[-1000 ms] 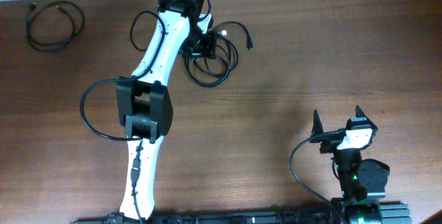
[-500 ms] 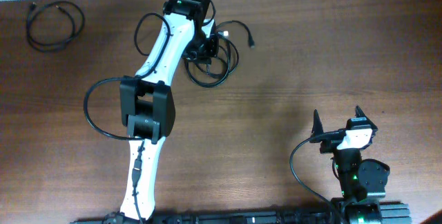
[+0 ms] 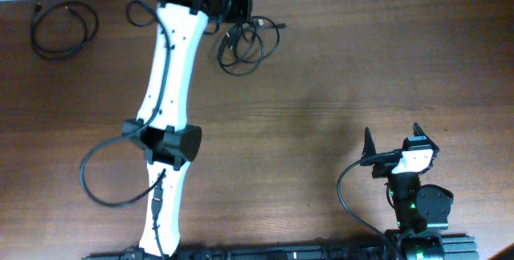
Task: Untangle cables
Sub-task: 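Lift the grasped cable strand up and pull it toward the left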
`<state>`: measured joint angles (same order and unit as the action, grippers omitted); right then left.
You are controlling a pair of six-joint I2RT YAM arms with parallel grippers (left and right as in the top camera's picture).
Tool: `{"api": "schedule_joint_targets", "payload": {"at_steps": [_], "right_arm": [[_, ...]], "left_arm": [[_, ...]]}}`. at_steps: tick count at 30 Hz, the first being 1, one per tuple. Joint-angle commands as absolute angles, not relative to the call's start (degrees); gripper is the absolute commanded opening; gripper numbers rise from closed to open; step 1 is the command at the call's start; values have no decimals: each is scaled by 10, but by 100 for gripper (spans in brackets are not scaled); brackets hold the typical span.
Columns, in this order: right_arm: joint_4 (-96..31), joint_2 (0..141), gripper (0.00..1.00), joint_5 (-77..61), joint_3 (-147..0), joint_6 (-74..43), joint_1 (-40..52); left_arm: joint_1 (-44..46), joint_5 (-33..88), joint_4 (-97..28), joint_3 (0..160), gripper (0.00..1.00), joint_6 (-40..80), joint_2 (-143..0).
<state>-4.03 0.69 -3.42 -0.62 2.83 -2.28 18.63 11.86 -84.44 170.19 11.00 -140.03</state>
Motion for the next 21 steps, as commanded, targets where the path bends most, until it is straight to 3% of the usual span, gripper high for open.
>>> {"api": "schedule_joint_targets", "payload": {"at_steps": [1, 14, 21], "right_arm": [[-43, 4, 99, -29, -3, 28, -19], [-43, 4, 99, -29, -3, 28, -19], [-43, 4, 98, -29, -3, 28, -19]], "left_arm": [[187, 117, -840, 1784, 0, 111, -1363], [187, 110, -637, 1798, 0, 72, -1296], [187, 84, -712, 1793, 0, 72, -1283]]}}
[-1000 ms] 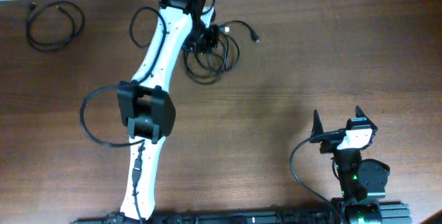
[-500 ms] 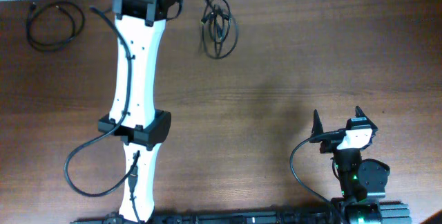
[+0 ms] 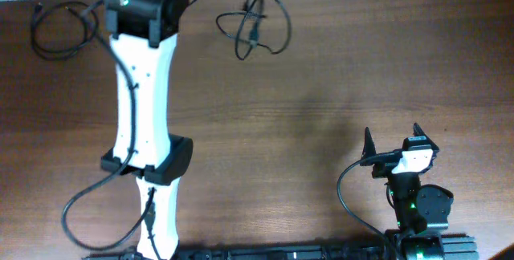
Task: Untangle cables
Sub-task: 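Lift the grasped cable strand up and pull it toward the left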
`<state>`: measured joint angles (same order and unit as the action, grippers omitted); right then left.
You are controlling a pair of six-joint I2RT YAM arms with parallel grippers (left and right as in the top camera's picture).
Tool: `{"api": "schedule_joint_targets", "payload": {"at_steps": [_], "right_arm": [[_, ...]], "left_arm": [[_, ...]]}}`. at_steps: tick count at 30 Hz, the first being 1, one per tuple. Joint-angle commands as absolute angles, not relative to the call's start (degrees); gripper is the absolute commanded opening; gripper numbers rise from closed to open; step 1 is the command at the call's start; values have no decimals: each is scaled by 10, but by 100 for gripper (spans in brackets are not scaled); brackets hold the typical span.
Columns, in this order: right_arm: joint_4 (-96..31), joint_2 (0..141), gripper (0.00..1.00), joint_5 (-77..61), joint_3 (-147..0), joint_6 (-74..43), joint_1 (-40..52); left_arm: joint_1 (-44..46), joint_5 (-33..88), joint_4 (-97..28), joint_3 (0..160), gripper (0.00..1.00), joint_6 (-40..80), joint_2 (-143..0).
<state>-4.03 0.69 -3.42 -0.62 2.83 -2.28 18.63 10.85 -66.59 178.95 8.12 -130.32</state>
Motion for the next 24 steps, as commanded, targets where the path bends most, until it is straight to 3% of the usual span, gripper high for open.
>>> {"api": "schedule_joint_targets", "payload": {"at_steps": [1, 5, 18, 24], "right_arm": [[-43, 4, 98, -29, -3, 28, -19], [-43, 4, 98, -29, -3, 28, -19], [-43, 4, 98, -29, -3, 28, -19], [-43, 4, 98, -29, -3, 28, -19]], "left_arm": [[187, 69, -735, 1789, 0, 72, -1284], [187, 20, -803, 1760, 0, 72, -1287], [186, 21, -824, 1737, 0, 72, -1287], [186, 39, -757, 1738, 0, 72, -1286]]}}
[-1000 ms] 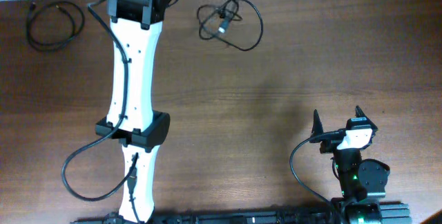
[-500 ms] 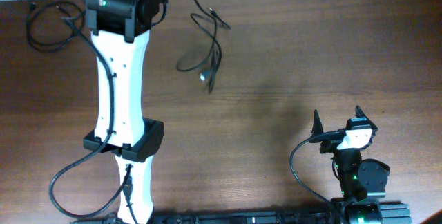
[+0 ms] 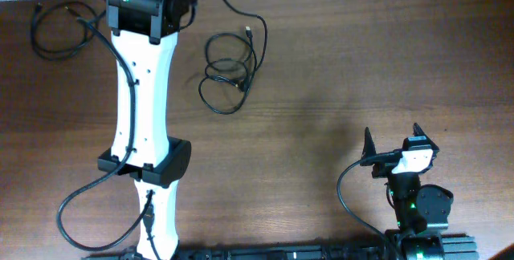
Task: Untangle cables
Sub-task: 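Lift the grasped cable strand up and pull it toward the left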
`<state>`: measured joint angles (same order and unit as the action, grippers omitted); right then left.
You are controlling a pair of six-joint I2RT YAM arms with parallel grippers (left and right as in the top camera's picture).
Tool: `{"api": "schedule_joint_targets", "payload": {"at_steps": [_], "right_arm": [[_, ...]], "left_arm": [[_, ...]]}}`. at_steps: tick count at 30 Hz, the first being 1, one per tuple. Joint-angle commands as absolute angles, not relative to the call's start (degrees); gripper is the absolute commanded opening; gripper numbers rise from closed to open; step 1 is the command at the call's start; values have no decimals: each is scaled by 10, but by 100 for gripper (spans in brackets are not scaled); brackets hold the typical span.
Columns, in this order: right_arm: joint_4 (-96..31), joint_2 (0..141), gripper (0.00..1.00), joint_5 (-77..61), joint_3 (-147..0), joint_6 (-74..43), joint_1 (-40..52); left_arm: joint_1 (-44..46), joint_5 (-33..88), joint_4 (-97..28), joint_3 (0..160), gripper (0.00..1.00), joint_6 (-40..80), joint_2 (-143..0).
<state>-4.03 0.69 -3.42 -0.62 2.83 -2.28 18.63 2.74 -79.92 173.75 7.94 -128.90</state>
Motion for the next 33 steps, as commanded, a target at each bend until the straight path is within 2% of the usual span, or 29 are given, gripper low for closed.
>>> {"api": "schedule_joint_targets", "payload": {"at_steps": [1, 6, 11, 14, 23, 33], "right_arm": [[-43, 4, 98, -29, -3, 28, -19], [-43, 4, 98, -29, -3, 28, -19], [-43, 4, 98, -29, -3, 28, -19], [-43, 4, 98, -29, -3, 28, -19], [-43, 4, 98, -29, -3, 28, -19], [-43, 4, 98, -29, -3, 28, -19]], "left_arm": [[186, 55, -739, 1738, 0, 72, -1285], [186, 136, -667, 1739, 0, 73, -1280], [172, 138, -646, 1739, 0, 214, -1272], [153, 133, -637, 1739, 0, 232, -1271], [133, -57, -758, 1738, 0, 232, -1271], [133, -80, -779, 1735, 0, 231, -1272]]}}
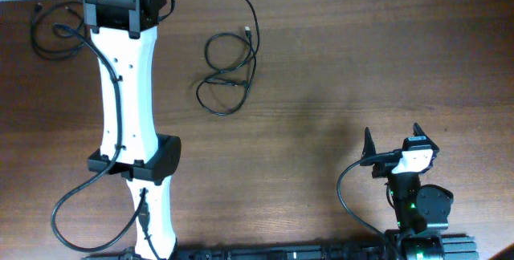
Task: Untangle cables
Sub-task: 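Lift the grasped cable strand up and pull it toward the left, then carry the cable strand with the left gripper to the left edge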
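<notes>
A black cable (229, 75) lies in loose overlapping loops on the brown table (337, 59), left of the middle. One strand (241, 3) runs from the loops up to my left gripper at the far top edge. That gripper is mostly hidden by its wrist and is shut on this end of the cable. The other plug end (248, 30) lies free beside the loops. A second black cable (50, 35) sits coiled at the top left corner, partly under my left arm. My right gripper (393, 141) stands open near the front right, far from both cables.
My white left arm (128, 115) stretches from the front edge to the top left, with its own black wiring looping at the lower left (72, 212). The right arm's base (418, 212) sits at the front right edge.
My left wrist has shifted further left along the top edge, drawing the held strand out longer. The loops stayed in about the same spot. The right arm has not moved.
My left gripper was at a bunched cable near the top centre. Then the arm stood further left with the cable lifted and hanging. Then the loops lay lower on the table, one end in the gripper. Now the wrist is further left and the strand is stretched out.
</notes>
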`<state>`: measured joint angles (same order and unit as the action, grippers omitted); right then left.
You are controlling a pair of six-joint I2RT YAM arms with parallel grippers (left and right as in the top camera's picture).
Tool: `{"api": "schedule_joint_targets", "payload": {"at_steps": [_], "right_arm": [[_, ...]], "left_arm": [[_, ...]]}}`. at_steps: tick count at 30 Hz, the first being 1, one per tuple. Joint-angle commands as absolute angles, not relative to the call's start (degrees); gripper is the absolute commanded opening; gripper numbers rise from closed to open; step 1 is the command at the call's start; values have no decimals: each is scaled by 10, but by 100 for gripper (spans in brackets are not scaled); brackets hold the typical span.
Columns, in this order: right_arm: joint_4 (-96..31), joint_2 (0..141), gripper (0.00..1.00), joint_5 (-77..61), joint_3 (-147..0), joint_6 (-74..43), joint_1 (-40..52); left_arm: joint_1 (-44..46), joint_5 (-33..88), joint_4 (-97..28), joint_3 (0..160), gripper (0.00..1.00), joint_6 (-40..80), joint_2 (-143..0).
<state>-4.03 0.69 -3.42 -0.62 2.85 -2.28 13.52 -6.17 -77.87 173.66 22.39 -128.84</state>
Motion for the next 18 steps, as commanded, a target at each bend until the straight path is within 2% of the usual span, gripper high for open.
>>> {"api": "schedule_joint_targets", "payload": {"at_steps": [1, 18], "right_arm": [[-43, 4, 99, -29, -3, 28, -19], [-43, 4, 98, -29, -3, 28, -19]], "left_arm": [[133, -80, -780, 1735, 0, 231, -1272], [133, -78, -762, 1735, 0, 232, -1272]]}}
